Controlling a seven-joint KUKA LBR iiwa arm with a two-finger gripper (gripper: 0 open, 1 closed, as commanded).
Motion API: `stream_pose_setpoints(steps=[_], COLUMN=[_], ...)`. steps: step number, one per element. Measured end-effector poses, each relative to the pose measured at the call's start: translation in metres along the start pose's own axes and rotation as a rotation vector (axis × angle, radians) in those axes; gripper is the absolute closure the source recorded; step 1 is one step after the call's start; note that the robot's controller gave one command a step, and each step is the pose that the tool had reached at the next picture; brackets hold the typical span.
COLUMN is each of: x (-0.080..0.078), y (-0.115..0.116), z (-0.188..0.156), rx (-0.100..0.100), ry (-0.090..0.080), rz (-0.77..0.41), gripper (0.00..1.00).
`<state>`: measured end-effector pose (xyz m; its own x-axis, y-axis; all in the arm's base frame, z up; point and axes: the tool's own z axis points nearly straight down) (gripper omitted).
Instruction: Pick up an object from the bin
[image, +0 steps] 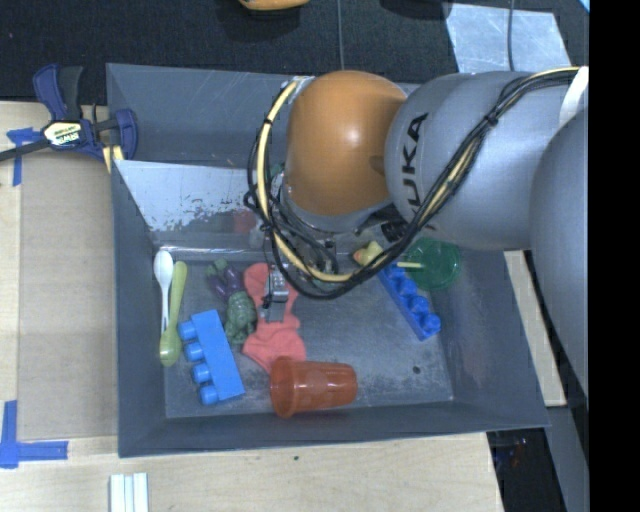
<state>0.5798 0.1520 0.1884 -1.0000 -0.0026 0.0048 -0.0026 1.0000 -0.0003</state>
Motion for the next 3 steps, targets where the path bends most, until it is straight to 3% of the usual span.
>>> stream_pose_setpoints(steps=[1,2,3], x=[-0.002,0.038,0.048], y=[-0.001,-0.045,-0.066], z=[-0.004,0.056,0.098], rx=[-0.001,-0.002,-0.006], ry=[-0.008,-0.012,-0.027], rz=[0.002,-0.009,0.033], gripper=[0.0,0.0,1.0])
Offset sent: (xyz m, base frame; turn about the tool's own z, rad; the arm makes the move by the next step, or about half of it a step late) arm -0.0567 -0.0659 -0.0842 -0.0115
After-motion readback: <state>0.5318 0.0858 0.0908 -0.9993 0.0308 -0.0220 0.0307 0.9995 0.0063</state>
